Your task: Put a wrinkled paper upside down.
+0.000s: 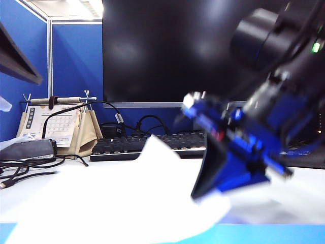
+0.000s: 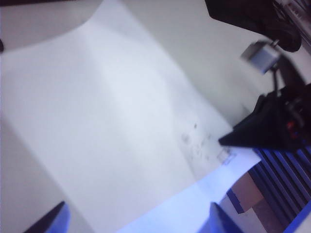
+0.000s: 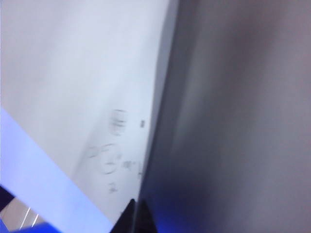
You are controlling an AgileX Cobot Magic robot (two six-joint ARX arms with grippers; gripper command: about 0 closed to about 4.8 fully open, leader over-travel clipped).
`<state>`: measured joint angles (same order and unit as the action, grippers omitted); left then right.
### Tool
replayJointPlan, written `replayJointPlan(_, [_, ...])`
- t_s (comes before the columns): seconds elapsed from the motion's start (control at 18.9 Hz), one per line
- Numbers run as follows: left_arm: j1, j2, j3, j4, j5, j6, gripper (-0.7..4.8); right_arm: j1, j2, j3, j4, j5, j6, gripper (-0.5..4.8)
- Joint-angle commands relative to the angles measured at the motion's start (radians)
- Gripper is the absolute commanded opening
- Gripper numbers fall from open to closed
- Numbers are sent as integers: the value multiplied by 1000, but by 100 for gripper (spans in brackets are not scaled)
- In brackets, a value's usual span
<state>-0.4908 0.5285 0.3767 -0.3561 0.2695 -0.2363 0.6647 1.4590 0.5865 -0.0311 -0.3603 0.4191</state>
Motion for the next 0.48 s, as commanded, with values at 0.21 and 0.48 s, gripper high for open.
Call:
replayJointPlan(0.21, [0, -2, 7, 13, 4, 11, 377, -81, -283, 148, -365, 246, -233, -3])
replayJointPlan(0.48, [0, -2, 7, 14, 5, 42, 377, -108, -398, 451, -731, 518, -444, -3])
